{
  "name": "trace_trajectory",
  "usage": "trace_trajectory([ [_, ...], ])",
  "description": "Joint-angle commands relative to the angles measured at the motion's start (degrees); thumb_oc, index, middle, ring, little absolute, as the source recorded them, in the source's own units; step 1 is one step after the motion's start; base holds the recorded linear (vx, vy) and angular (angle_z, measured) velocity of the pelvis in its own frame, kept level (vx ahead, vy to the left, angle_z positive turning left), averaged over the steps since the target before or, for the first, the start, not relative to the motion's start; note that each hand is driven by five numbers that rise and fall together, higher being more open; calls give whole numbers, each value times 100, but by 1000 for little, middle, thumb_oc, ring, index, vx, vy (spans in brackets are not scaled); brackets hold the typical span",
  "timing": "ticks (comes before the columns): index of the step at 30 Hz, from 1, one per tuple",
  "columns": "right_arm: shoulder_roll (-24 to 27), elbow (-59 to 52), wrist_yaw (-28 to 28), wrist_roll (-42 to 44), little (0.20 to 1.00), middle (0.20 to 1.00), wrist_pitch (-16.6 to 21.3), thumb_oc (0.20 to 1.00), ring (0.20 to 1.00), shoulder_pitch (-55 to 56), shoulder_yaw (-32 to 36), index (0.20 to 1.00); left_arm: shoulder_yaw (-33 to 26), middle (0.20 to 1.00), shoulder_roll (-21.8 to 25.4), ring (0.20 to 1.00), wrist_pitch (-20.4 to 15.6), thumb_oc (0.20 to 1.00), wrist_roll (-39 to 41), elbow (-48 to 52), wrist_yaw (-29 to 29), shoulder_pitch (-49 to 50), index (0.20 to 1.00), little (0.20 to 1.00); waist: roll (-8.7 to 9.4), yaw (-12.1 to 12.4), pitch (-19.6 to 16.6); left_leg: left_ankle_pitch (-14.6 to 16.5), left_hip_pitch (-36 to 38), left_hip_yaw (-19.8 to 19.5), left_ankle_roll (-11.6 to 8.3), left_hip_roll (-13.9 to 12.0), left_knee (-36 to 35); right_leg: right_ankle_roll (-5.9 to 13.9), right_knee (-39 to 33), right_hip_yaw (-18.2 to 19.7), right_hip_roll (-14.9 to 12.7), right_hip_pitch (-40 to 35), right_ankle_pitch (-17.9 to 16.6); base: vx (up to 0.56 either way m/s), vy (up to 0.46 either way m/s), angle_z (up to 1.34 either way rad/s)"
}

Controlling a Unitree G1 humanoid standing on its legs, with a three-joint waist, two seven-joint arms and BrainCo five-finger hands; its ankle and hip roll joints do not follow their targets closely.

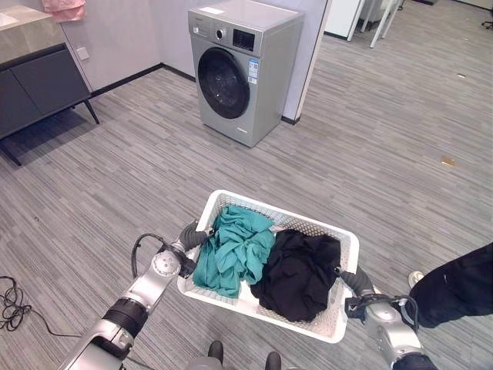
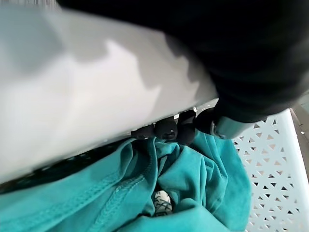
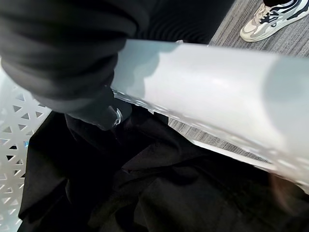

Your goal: Grab the laundry basket,head to the washer,open it,put in the laundry and shut it.

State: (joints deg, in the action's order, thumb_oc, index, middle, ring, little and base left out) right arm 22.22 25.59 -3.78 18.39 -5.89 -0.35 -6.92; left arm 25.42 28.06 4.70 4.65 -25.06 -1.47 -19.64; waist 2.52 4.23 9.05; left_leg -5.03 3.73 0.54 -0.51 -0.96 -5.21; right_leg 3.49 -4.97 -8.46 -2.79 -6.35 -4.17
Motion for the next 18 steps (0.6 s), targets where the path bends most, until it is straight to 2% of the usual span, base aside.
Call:
trace_trajectory([
  [1, 83, -349, 291, 497, 200, 200, 814, 200, 200, -222, 249, 200, -368, 200, 184, 200, -372, 200, 160, -153, -168, -408, 200, 200, 48, 76, -458, 432, 98, -189, -59, -257, 61, 353, 121, -24, -230, 319, 116, 0, 0, 0],
  [18, -4, -85, 292, 566, 200, 200, 848, 200, 200, -199, 271, 200, -519, 200, 253, 200, -420, 200, 185, -185, -192, -360, 200, 200, 8, 103, -501, 448, 89, -292, -44, -165, 21, 392, 49, -145, -310, 252, 107, 1, 2, 3],
])
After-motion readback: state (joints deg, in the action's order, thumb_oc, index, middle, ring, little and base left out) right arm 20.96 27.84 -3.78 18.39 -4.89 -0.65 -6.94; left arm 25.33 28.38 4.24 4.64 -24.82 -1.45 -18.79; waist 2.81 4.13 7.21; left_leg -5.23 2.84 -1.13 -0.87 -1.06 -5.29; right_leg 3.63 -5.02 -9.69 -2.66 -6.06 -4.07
